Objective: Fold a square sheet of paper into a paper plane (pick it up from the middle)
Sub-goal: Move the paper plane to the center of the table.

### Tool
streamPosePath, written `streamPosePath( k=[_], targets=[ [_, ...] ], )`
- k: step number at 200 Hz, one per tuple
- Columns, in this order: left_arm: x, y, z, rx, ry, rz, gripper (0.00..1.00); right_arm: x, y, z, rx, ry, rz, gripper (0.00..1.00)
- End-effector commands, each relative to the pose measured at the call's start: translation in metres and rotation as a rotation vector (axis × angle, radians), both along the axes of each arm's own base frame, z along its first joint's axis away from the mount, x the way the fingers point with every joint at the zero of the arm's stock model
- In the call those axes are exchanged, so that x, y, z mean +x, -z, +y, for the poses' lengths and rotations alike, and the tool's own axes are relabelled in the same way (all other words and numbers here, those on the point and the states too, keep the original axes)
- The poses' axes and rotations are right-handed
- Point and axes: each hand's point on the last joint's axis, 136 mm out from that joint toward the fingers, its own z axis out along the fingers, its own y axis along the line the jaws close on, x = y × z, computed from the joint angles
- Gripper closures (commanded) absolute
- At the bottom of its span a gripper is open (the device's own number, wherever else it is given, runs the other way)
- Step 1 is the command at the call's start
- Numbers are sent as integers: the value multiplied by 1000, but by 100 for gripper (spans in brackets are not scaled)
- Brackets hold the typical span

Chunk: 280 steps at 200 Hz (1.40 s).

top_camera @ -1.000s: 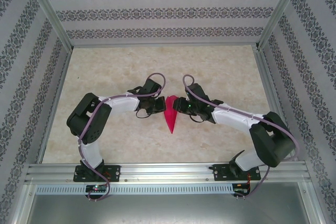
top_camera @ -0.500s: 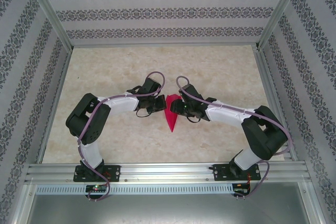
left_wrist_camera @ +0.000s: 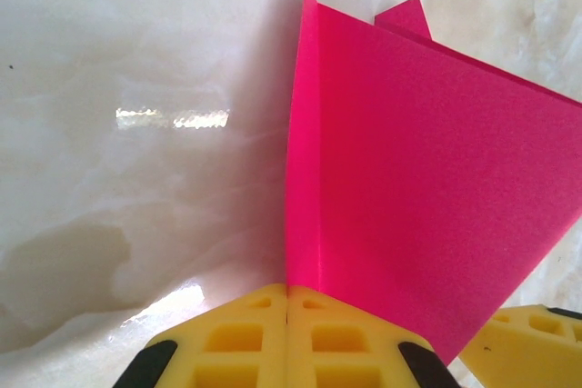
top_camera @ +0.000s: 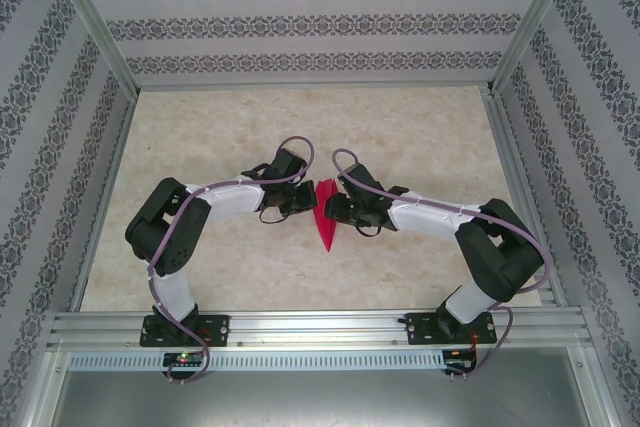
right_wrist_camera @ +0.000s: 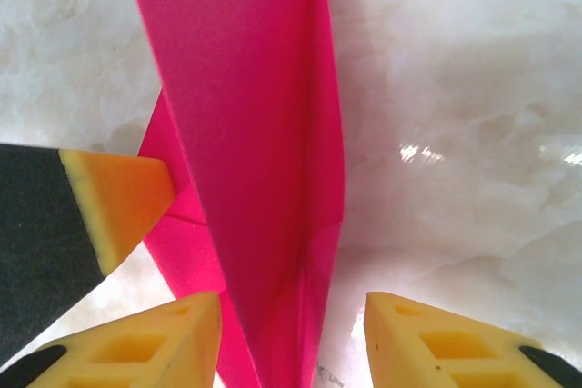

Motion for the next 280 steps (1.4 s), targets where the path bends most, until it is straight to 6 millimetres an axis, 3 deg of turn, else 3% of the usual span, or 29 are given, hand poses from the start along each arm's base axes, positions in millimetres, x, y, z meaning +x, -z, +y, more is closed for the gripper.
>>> streamPosePath(
  k=[1, 28, 61, 102, 171, 215, 280],
  targets=[
    [9, -14, -1, -32, -13, -40, 100, 8, -36, 8, 30, -21, -114, 54],
    [9, -14, -1, -30, -14, -40, 100, 6, -48, 18, 57, -56, -140, 59],
    [8, -12, -1, -31, -11, -32, 100, 5, -25, 25, 39, -62, -72, 63],
    [7, -13, -2, -35, -7, -32, 100, 2, -2, 22, -14, -50, -16, 57],
    [7, -11, -1, -28, -8, -28, 100, -4, 7, 35, -11, -106, 16, 47],
    [7, -11, 0, -25, -8, -27, 100, -8, 14, 33, -53, -118, 32, 45],
    [8, -14, 2, -30, -12, -34, 100, -12, 12, 27, -61, -106, 21, 58]
  ],
)
